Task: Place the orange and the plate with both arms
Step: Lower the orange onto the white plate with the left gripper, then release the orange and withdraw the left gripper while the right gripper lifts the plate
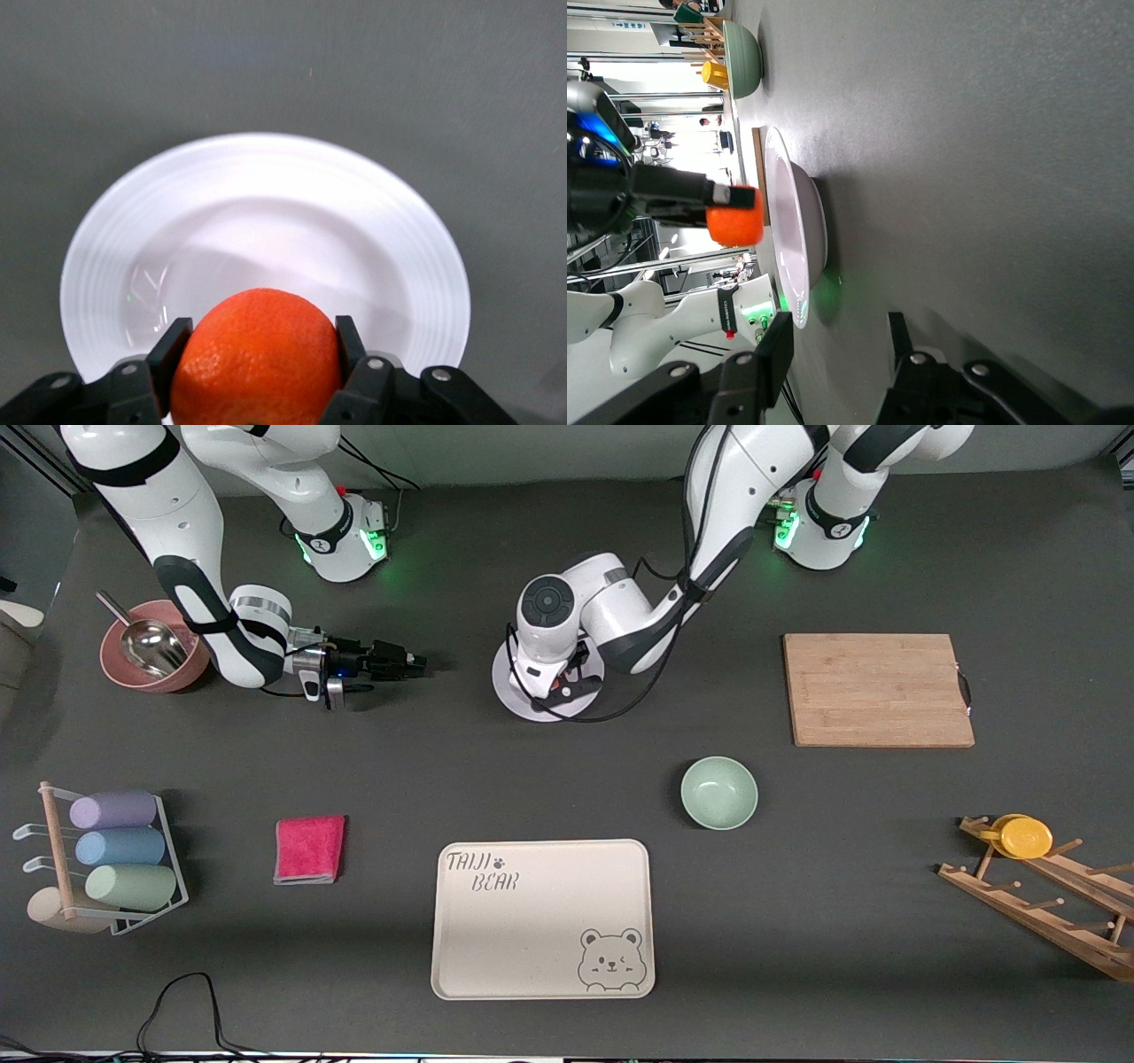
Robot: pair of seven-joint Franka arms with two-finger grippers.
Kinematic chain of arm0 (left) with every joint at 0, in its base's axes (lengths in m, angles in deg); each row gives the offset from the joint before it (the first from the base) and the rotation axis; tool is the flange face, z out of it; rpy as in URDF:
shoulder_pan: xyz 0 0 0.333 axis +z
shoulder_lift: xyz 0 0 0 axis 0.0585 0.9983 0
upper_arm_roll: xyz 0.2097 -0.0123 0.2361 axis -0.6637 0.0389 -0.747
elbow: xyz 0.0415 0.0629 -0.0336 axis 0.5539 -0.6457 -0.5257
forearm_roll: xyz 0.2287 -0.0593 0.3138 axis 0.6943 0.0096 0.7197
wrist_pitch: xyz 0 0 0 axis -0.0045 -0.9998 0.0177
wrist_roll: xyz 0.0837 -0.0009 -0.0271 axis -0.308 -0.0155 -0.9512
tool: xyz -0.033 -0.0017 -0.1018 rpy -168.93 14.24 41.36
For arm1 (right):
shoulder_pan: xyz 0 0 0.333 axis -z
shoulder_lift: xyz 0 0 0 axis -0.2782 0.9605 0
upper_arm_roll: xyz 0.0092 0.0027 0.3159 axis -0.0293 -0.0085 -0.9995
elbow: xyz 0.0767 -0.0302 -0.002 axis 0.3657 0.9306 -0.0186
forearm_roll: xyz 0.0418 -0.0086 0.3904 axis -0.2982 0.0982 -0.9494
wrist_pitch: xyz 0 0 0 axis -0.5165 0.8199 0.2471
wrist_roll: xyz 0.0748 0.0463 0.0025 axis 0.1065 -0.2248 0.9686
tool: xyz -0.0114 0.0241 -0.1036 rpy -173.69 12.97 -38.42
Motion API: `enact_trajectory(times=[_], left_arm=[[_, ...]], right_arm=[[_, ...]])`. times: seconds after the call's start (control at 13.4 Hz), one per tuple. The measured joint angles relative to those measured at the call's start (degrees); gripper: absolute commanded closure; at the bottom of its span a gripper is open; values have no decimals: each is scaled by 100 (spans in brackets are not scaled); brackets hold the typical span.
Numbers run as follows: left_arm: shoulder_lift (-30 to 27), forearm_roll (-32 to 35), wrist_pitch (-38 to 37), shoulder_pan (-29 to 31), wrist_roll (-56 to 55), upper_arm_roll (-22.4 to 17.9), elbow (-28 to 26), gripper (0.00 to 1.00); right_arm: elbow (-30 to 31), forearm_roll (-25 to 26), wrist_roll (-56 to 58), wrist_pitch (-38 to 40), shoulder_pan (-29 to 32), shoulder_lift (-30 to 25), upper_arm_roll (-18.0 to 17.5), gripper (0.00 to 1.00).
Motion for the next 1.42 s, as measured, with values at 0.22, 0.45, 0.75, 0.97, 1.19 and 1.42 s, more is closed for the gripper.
enact_trajectory(times=[0.22,0.45,0.75,0.97,1.19,1.42], left_arm=[[73,198,43,-142,-291,-4,-2,100],[127,252,163,-152,-411,-23,-2,0],[132,256,165,-150,-433,-52,1,0],[129,260,153,-130,-434,-67,15,0],[-75,277,-393,88,-405,-81,191,0],[-815,280,-1758,685,412,-76,329,0]], right_arm=[[-1,0,67,0,0,27,0,50],[-8,0,92,0,0,58,0,50],[-37,0,153,0,0,106,0,50],[-70,-23,194,0,-1,155,-3,50],[-81,-654,232,2,-334,189,-19,50],[-140,-1454,242,-86,-1002,269,-105,50]])
